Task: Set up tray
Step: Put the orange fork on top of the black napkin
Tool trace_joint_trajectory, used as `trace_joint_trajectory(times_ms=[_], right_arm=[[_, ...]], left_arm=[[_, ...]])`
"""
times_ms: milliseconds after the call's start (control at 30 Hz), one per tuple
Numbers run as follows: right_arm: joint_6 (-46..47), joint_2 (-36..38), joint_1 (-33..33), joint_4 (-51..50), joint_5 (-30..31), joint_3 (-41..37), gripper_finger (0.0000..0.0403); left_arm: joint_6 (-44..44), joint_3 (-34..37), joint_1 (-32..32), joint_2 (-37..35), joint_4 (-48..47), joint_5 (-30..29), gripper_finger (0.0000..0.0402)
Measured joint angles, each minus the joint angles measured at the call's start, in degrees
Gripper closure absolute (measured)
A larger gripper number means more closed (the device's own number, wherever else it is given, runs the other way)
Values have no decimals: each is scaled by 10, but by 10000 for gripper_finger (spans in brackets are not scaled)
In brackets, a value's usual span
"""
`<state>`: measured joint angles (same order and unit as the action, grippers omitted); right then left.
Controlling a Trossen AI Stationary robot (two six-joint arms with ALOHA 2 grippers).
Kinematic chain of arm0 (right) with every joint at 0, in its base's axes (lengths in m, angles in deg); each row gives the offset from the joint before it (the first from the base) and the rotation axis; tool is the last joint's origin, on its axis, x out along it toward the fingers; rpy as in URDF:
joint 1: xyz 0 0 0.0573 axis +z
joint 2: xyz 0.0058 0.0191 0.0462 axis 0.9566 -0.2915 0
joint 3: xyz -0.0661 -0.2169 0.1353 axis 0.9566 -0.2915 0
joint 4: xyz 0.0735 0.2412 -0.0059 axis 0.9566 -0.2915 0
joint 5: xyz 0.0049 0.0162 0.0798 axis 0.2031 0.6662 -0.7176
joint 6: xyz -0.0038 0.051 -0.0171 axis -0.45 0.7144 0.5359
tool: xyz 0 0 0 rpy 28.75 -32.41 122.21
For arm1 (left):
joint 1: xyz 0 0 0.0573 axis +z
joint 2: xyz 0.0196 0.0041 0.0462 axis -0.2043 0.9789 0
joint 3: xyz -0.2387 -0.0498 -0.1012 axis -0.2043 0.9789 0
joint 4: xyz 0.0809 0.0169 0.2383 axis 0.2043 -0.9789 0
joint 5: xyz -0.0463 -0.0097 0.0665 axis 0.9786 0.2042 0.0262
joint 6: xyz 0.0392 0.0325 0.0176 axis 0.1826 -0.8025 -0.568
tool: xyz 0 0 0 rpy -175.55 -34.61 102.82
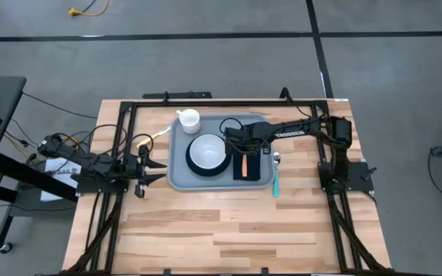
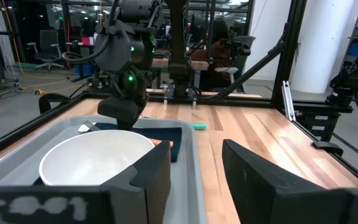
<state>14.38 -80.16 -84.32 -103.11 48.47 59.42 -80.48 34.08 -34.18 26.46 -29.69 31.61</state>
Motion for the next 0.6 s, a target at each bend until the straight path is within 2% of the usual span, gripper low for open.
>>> trace_joint_trajectory(times_ms=[367, 600], right_arm=[[1, 0, 0, 0, 0, 0, 364], [1, 0, 0, 0, 1, 0, 342]], left_arm=[[0, 0, 0, 0, 0, 0, 267], [0, 0, 0, 0, 0, 0, 267]])
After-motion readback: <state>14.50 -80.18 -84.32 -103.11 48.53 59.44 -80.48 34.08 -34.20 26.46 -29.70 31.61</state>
